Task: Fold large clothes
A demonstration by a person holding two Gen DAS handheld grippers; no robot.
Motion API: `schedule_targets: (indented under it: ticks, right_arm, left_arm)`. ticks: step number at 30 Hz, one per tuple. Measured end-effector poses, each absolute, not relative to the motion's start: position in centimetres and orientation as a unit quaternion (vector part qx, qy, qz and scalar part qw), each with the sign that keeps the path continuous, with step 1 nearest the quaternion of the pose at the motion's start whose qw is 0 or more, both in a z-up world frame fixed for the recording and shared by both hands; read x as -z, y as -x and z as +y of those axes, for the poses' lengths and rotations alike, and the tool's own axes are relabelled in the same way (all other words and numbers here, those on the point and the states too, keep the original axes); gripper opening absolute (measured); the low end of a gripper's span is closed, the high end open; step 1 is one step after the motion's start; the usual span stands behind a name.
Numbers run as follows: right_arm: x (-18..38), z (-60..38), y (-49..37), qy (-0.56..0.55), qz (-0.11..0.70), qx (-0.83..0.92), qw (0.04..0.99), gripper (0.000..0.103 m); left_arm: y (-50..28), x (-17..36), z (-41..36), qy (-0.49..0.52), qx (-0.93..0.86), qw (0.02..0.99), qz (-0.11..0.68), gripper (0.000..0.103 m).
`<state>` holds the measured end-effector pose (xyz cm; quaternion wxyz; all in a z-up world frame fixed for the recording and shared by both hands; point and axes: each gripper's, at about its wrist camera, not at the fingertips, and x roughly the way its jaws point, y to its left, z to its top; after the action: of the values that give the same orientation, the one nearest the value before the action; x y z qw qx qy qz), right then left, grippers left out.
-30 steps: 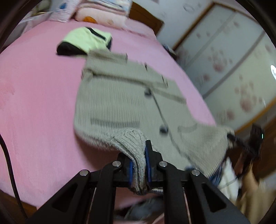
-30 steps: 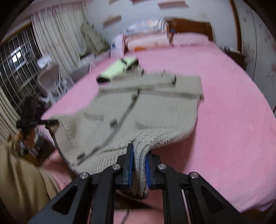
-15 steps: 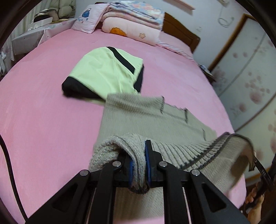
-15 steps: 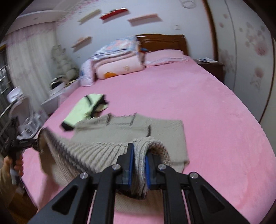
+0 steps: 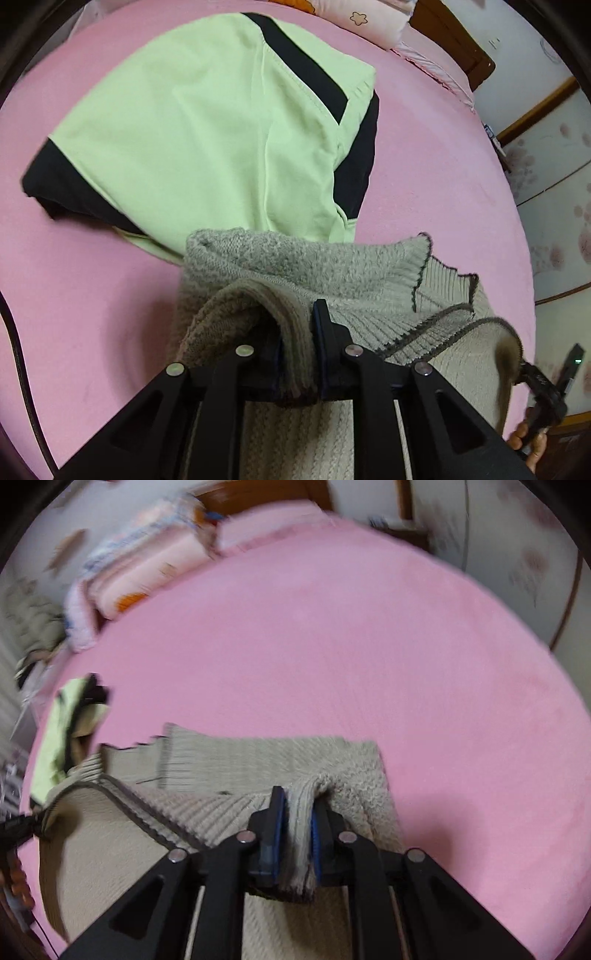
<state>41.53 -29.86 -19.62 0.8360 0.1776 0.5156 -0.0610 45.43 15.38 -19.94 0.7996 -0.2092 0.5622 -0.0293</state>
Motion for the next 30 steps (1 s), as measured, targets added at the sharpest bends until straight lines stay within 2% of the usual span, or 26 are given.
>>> schedule_targets:
  ticks: [1, 8, 9, 10, 11, 12, 13, 15, 23, 30]
  right_arm:
    - [20.1, -30.3, -41.8, -0.194, 0.517, 0.061, 0.832, 0.015]
    - [22.3, -34.3, -41.9, -0.351, 0.496, 0.039, 0.793, 0.018]
    - [22.4, -34.5, -41.9, -0.364, 0.494, 0.035, 0.789, 0.018]
    - [22.5, -35.0, -41.6, -0.381, 0.49, 0.028, 0.784, 0.022]
    - [22.6, -35.4, -41.3, -0.403, 0.484, 0.02, 0.777, 0.029]
    - [22.5, -35.6, -41.3, -0.413, 0.48, 0.015, 0.774, 0.033]
    - [22.2, -35.8, -41.0, -0.417, 0.474, 0.014, 0.775, 0.042]
    - [21.1, -35.8, -40.4, -0.404, 0.465, 0.023, 0.788, 0.052]
    - [18.2, -33.7, -40.2, -0.251, 0.466, 0.024, 0.848, 0.053]
    - [16.2, -33.5, -38.8, -0.219, 0.419, -0.016, 0.881, 0.053]
  left_arm:
    - [-45.6, 20.0, 15.5, 0.215, 0.036, 0.799, 0.561, 0.017]
    - [-45.9, 19.5, 17.3, 0.289, 0.06, 0.789, 0.539, 0.021]
    - [-45.7, 19.2, 17.4, 0.295, 0.061, 0.792, 0.531, 0.026]
    - [-45.0, 18.6, 17.5, 0.3, 0.064, 0.797, 0.52, 0.036]
    - [-44.8, 18.1, 17.6, 0.305, 0.067, 0.803, 0.507, 0.043]
    - [-44.5, 17.6, 17.8, 0.309, 0.068, 0.81, 0.494, 0.056]
    - [-44.2, 17.0, 17.9, 0.304, 0.063, 0.821, 0.48, 0.067]
    - [-43.9, 15.7, 17.9, 0.265, 0.035, 0.845, 0.464, 0.075]
    - [-43.7, 14.9, 15.9, 0.159, 0.03, 0.865, 0.475, 0.075]
    - [-43.0, 15.3, 14.3, 0.097, 0.054, 0.872, 0.476, 0.075]
